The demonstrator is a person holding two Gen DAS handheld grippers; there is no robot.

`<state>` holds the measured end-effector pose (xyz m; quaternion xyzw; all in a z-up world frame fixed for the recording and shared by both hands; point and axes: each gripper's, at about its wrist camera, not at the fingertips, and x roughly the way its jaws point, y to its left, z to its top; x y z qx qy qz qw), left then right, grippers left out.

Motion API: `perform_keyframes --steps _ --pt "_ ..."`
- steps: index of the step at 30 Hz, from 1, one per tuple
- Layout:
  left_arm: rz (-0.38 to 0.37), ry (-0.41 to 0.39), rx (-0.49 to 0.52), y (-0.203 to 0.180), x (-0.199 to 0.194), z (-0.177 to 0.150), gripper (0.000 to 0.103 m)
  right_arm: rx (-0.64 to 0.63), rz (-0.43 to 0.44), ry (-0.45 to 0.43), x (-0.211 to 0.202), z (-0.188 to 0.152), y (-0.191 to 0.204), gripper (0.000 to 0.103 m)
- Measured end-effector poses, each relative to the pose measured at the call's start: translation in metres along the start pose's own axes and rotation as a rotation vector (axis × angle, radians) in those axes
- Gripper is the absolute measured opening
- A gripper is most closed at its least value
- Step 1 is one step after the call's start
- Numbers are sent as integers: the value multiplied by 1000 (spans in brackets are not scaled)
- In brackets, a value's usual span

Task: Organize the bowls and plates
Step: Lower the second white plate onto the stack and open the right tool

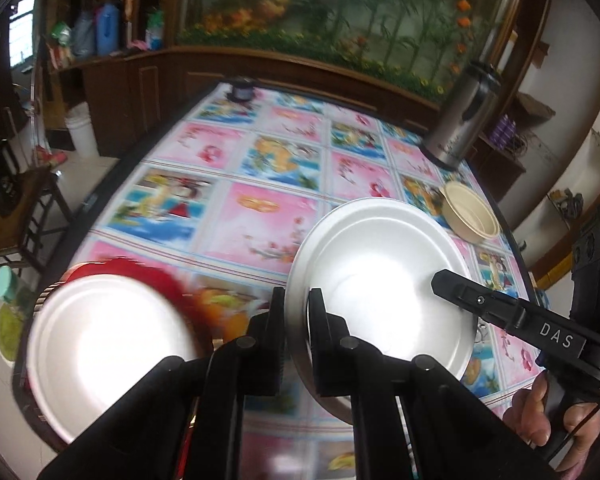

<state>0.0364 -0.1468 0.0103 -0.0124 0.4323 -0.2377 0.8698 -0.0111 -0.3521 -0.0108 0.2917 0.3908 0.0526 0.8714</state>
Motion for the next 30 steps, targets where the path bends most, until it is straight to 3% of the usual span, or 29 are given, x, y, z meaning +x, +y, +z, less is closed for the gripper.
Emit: perform_keyframes --steps 14,30 --pt "83 -80 -95 83 -42 -16 9 -137 19 56 40 -25 100 8" --pt "159 -73 -169 143 -45 -33 10 -209 13 159 95 -49 150 8"
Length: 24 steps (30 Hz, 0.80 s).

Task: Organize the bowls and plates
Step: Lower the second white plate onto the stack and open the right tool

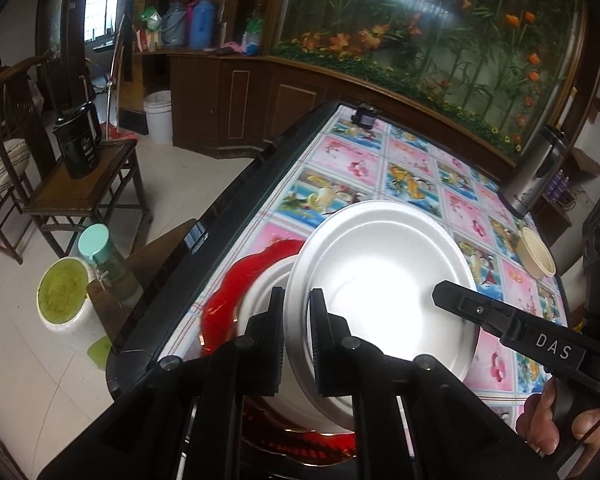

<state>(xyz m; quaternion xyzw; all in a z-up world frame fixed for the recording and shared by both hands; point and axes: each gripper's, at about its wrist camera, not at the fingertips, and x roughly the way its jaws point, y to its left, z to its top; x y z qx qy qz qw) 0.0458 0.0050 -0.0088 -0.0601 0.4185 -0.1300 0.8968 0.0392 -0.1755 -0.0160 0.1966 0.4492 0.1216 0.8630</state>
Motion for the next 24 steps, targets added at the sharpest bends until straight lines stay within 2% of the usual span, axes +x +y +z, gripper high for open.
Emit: perform_keyframes --steps 8,24 --pt "45 28 18 9 15 -4 11 5 -18 43 25 -5 3 9" --pt "111 9 90 6 26 -8 13 -10 -52 56 41 -4 -1 9"
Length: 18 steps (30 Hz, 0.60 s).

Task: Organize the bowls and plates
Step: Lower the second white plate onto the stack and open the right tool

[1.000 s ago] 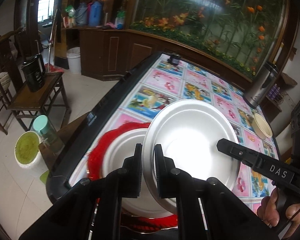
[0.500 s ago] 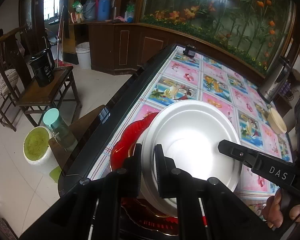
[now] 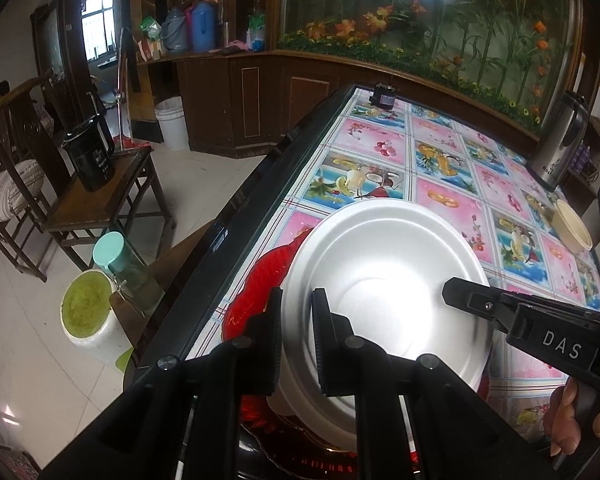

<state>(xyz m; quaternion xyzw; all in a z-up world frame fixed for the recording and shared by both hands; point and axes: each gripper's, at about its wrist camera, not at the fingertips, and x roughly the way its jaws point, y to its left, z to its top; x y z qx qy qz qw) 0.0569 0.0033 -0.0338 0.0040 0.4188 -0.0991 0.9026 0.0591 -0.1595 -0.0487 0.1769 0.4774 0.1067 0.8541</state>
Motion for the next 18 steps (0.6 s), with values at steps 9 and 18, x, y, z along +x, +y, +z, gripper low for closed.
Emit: perform_keyframes --steps 9,18 --pt "44 -2 40 -6 6 -1 16 -11 -13 5 7 1 -4 10" --pt "106 -14 83 -10 7 -2 17 -62 -36 -24 1 0 1 15"
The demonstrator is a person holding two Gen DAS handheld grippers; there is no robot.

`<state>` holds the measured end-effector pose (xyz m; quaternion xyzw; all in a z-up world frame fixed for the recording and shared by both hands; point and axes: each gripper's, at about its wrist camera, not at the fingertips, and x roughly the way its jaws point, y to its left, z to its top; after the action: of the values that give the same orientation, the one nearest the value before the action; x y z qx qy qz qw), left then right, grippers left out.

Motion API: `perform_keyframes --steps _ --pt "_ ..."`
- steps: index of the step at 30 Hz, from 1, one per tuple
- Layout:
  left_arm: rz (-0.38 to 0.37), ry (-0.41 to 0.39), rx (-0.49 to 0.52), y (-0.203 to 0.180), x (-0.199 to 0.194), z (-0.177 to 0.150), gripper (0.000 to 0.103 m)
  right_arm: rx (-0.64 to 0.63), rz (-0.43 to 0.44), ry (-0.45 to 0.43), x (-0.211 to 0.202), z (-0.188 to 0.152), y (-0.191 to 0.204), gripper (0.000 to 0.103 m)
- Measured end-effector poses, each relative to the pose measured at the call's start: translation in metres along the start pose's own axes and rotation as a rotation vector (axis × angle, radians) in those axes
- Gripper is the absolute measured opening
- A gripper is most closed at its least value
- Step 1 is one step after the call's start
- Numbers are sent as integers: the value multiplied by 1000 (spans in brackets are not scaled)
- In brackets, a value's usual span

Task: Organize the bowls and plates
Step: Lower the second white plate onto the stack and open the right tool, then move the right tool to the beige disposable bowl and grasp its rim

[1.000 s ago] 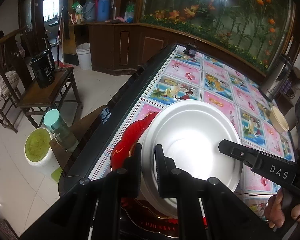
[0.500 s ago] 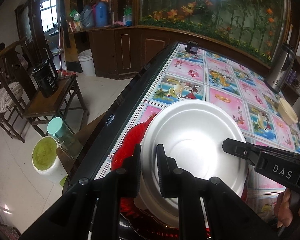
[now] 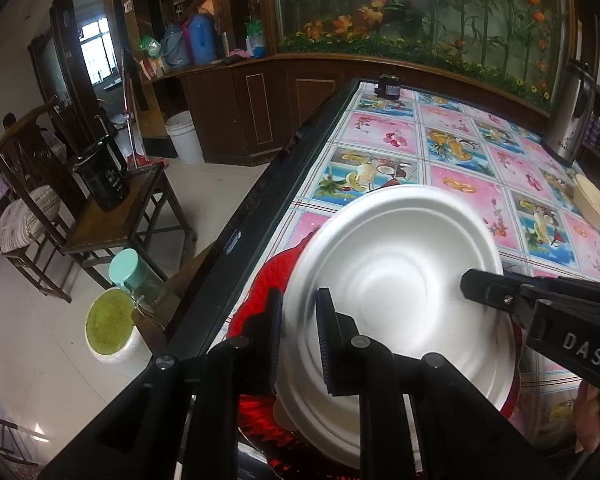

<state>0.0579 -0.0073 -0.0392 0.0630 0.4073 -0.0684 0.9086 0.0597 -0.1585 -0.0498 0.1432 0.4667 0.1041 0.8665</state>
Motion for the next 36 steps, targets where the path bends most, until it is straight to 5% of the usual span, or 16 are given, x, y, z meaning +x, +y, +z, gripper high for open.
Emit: perform_keyframes --steps 7,12,16,23,30,36 --pt "68 -37 8 1 -7 2 29 13 23 -56 -16 0 -8 24" --pt "111 -30 68 -9 -6 3 54 71 25 -102 -31 2 -29 24" --pt "101 -10 79 -4 -7 6 55 119 13 -138 -48 1 -54 24" --pt "99 -104 -29 30 -49 31 67 235 -36 -232 -87 -2 -121 24" --pt "109 -33 -19 13 -20 31 69 370 -87 -294 -126 -17 -194 23" --pt "145 -89 -107 28 -25 47 68 434 -77 -289 -127 -28 -226 23"
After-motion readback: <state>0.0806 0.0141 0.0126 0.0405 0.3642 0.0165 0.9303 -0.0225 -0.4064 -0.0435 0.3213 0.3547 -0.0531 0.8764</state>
